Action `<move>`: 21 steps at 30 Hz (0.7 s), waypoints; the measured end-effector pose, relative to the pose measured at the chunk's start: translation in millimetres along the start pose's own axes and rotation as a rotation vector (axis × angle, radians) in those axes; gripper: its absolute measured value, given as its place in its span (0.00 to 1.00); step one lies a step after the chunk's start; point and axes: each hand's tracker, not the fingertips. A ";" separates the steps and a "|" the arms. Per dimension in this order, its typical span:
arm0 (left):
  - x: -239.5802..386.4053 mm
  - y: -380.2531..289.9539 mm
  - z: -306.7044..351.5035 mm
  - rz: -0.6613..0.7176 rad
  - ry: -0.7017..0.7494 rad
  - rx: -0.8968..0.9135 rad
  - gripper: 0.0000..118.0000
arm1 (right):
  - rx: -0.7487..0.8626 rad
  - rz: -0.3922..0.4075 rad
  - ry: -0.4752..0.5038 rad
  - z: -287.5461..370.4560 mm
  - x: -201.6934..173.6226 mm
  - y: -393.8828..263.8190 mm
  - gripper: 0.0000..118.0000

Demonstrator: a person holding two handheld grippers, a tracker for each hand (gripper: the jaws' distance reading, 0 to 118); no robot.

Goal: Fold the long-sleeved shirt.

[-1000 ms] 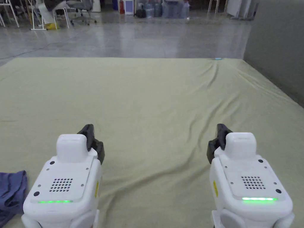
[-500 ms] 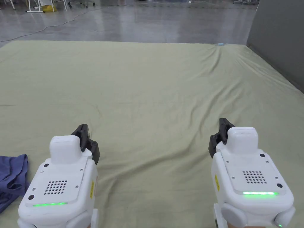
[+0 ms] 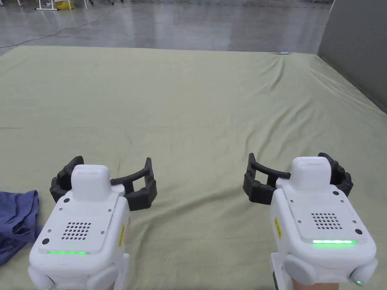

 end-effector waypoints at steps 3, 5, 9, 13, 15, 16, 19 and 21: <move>5.2 1.2 5.3 -0.098 0.059 0.044 1.00 | 0.014 0.051 -0.026 -2.7 -3.2 -4.1 1.00; 3.9 4.2 6.6 -0.055 0.024 0.007 1.00 | -0.067 0.068 -0.037 -4.8 -3.3 -3.8 1.00; 7.4 6.3 6.4 -0.060 0.046 -0.028 1.00 | -0.050 -0.055 -0.015 -4.7 1.5 -4.8 1.00; 8.0 8.2 16.4 -0.053 0.008 0.000 0.99 | -0.044 -0.011 -0.032 -3.8 0.5 -2.2 1.00; 7.8 11.8 17.1 -0.038 -0.013 -0.001 0.99 | -0.040 -0.007 -0.035 -1.8 0.7 -0.9 1.00; 8.1 12.6 17.4 -0.038 -0.016 0.003 0.99 | -0.035 -0.011 -0.036 -0.9 0.8 -0.5 1.00; 10.3 13.9 17.0 -0.054 -0.018 0.014 0.99 | -0.032 -0.033 -0.016 0.3 2.2 1.5 1.00; 10.3 15.1 15.6 -0.052 -0.016 0.005 0.99 | -0.029 -0.035 -0.018 -0.1 1.9 2.7 1.00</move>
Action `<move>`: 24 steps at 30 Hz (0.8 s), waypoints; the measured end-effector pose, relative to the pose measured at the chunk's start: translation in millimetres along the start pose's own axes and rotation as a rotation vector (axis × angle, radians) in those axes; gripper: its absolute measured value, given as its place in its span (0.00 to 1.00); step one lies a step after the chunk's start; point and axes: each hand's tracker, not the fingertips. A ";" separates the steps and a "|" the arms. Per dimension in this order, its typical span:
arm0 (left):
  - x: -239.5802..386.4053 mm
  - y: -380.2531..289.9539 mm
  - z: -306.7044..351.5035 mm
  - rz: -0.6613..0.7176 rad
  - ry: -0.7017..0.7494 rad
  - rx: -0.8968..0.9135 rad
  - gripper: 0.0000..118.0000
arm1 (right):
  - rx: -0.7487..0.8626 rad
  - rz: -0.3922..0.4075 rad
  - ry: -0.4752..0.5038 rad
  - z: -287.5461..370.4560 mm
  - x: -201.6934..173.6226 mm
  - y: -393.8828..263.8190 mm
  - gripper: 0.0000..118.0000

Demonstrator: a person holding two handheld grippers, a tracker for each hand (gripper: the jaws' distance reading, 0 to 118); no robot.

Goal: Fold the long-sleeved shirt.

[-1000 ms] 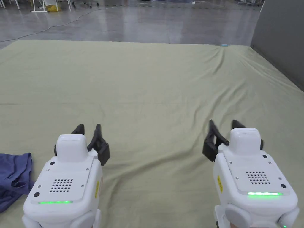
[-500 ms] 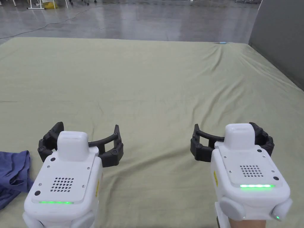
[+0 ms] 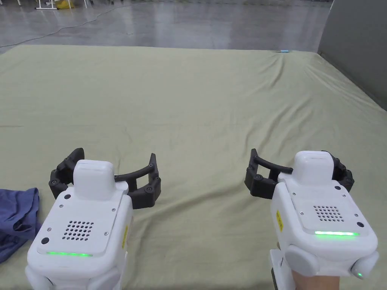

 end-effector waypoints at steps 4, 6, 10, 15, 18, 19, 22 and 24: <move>-0.4 -1.3 -1.6 0.021 0.012 -0.013 0.99 | 0.008 -0.009 0.004 0.1 1.3 2.3 1.00; -0.2 -1.9 -2.8 0.010 0.003 -0.028 0.99 | 0.008 0.003 0.003 1.4 1.8 2.8 1.00; 2.8 -3.9 -4.0 -0.005 0.002 -0.030 0.99 | 0.014 0.014 -0.006 2.0 3.1 3.1 1.00; 3.3 -3.4 -6.1 -0.003 -0.019 -0.026 0.99 | 0.020 0.020 -0.007 0.6 2.8 4.8 1.00; 4.6 -2.9 -5.5 -0.015 -0.019 -0.019 0.99 | 0.013 0.030 -0.005 0.2 1.2 5.7 1.00; 3.8 -2.6 -5.8 -0.016 -0.022 -0.021 0.99 | 0.011 0.033 -0.005 0.4 0.8 5.6 1.00; 3.3 -2.3 -5.5 -0.017 -0.019 -0.032 0.99 | 0.006 0.031 -0.003 0.8 -0.4 5.1 1.00; 0.6 -2.1 -4.5 -0.010 -0.022 -0.026 0.99 | 0.005 0.033 -0.001 0.7 -1.6 4.8 1.00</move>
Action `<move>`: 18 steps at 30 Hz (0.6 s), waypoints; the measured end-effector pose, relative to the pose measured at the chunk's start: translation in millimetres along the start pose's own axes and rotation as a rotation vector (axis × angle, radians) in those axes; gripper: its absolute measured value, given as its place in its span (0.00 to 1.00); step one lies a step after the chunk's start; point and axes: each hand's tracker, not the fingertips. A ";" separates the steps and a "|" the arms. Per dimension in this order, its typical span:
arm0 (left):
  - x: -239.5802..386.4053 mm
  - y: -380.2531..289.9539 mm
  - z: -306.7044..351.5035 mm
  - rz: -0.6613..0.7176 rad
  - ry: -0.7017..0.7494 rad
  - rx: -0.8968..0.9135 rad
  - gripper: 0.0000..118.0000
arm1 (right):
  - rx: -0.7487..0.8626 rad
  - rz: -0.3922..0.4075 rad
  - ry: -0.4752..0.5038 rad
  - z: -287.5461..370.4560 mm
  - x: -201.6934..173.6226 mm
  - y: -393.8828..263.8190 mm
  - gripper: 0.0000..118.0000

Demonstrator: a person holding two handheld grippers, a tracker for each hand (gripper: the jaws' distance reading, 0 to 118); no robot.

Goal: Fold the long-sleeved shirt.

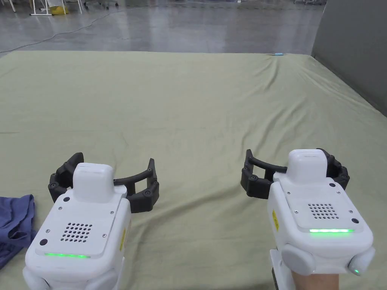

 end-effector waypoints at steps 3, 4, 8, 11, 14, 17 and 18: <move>-2.5 -1.9 0.9 0.007 -0.007 0.003 0.99 | 0.001 0.001 -0.003 -0.5 -2.0 0.8 1.00; -2.7 -2.4 0.7 0.005 -0.007 0.001 0.99 | 0.001 -0.001 -0.004 -0.6 -2.5 1.2 1.00; -2.4 -3.0 -0.1 -0.003 0.000 -0.011 0.99 | -0.003 0.008 0.000 -0.4 -3.6 -0.4 1.00; -2.1 -2.5 -0.5 -0.001 -0.002 -0.014 0.99 | -0.004 0.014 0.001 -0.6 -4.1 -1.3 1.00; -1.9 -1.7 -1.1 -0.010 0.009 -0.021 0.99 | -0.005 0.015 0.005 -0.7 -3.2 -0.8 1.00; -2.2 -1.9 -0.2 0.002 0.009 -0.017 1.00 | -0.008 0.012 -0.002 -0.7 -1.7 -0.3 1.00; -1.9 -1.8 0.2 0.007 0.009 -0.016 0.99 | -0.008 0.007 -0.005 -0.2 -0.6 0.1 1.00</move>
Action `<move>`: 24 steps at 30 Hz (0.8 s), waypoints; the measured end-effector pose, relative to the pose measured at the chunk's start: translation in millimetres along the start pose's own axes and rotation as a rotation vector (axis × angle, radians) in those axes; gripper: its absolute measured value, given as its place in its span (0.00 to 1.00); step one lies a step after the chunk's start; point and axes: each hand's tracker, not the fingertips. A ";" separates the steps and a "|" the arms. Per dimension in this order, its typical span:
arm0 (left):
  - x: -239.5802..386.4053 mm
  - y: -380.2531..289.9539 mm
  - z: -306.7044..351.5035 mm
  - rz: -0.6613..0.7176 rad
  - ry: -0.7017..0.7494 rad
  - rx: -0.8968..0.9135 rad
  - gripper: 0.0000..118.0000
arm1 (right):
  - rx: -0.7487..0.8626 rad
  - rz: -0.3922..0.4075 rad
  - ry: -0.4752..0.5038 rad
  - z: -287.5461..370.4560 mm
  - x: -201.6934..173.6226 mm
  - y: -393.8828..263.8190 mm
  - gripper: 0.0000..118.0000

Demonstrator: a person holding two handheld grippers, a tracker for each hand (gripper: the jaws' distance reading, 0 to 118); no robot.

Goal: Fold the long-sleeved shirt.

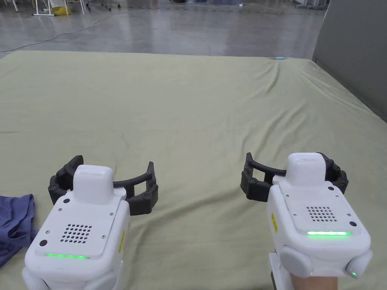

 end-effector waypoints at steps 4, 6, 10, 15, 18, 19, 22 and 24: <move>2.4 0.2 2.4 0.000 0.003 0.006 0.99 | -0.009 -0.008 -0.002 1.2 2.9 0.2 1.00; 3.3 0.3 2.4 -0.002 0.002 0.004 1.00 | -0.007 -0.006 -0.002 2.3 3.6 0.1 1.00; 5.7 0.9 4.2 -0.008 -0.002 0.005 0.99 | -0.004 -0.009 -0.003 3.9 5.4 0.4 1.00; 7.1 1.4 5.1 -0.014 -0.015 0.009 0.99 | 0.000 -0.007 -0.010 5.2 7.2 1.2 1.00; 8.0 1.7 5.3 -0.017 -0.016 0.012 0.99 | -0.002 -0.008 -0.012 5.2 8.9 0.6 1.00; 8.2 1.6 5.2 -0.019 -0.015 0.012 0.99 | -0.005 -0.007 -0.012 5.0 8.9 0.3 1.00; 6.9 1.1 4.9 -0.020 -0.009 0.011 1.00 | -0.008 0.001 -0.013 4.6 7.6 -0.4 1.00; 5.8 0.7 4.8 -0.014 -0.007 0.009 0.99 | -0.009 0.006 -0.011 4.2 6.7 -1.1 1.00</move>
